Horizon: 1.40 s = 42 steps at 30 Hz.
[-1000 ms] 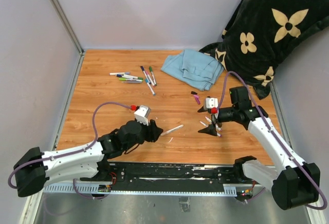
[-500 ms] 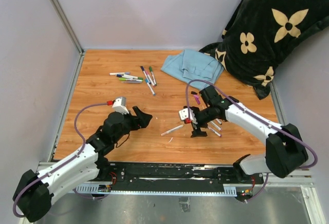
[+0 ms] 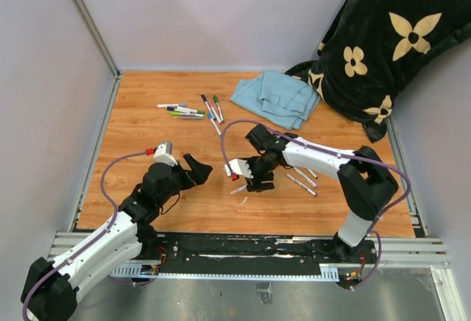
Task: Open the pen caps
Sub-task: Pick up the pen from the center of the board.
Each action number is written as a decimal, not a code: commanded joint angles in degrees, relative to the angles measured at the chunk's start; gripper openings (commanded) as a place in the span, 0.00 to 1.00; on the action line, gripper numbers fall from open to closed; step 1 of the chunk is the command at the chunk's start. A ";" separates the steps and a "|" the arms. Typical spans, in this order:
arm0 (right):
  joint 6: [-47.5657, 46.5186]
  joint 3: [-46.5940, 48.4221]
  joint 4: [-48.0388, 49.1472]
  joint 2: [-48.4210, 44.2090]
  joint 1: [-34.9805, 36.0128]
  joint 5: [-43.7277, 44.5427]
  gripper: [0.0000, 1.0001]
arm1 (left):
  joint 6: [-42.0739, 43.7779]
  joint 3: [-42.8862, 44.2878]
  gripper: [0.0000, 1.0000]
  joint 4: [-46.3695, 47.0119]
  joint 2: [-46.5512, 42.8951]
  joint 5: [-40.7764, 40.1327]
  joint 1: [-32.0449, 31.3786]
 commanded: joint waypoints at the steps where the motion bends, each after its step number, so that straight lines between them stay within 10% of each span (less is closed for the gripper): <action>1: 3.26 4.39 -0.09 5.06 3.09 7.72 0.63 | -1.25 -0.93 0.99 -3.67 -4.98 -2.85 0.41; 22: 4.47 0.20 0.37 5.95 2.29 10.37 0.01 | -6.80 -6.90 0.99 4.54 -9.22 5.93 0.41; 33: 12.67 -1.88 4.64 -2.28 -6.47 -8.00 0.01 | -14.60 -12.92 0.99 34.01 -0.16 11.70 -0.11; 42: 20.45 -1.09 6.72 -2.53 -9.32 -19.71 0.01 | -13.43 -9.44 0.99 47.61 13.31 -3.88 -10.04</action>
